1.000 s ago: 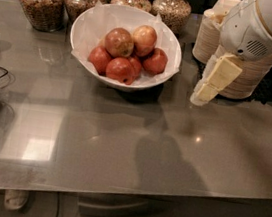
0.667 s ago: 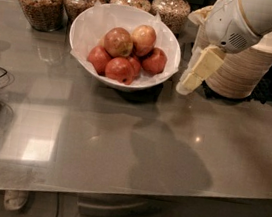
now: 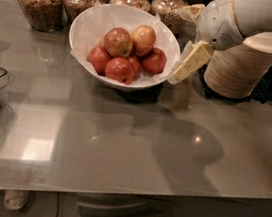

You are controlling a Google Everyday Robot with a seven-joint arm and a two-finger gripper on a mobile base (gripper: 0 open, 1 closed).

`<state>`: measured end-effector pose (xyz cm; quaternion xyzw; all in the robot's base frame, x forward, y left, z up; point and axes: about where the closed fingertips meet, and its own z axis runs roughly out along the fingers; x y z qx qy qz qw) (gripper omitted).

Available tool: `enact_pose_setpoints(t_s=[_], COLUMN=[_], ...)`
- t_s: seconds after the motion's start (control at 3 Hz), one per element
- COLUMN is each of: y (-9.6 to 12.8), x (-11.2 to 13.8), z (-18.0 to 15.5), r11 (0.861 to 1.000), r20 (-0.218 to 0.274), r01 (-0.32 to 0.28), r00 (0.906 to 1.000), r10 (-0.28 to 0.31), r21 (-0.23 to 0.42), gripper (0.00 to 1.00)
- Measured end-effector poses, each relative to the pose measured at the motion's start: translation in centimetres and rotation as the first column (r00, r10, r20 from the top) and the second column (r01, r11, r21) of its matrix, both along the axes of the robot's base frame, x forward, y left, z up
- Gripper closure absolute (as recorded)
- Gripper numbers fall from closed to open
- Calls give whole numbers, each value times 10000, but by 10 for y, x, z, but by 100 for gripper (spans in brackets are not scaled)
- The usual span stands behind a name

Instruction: Pick apple from white bowl

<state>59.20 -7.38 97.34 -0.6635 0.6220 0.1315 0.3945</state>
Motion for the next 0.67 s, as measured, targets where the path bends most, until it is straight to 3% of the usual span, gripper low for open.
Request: enact_pose_setpoints(t_s=[0.33,0.67], y=[11,11], x=[10,10], z=[1,1], r11=[9964,9964], r20=[344,344], r01=[-540,-540], r00=[9981,9981], r10=[518,518], r21=[657,657], gripper=[0,0])
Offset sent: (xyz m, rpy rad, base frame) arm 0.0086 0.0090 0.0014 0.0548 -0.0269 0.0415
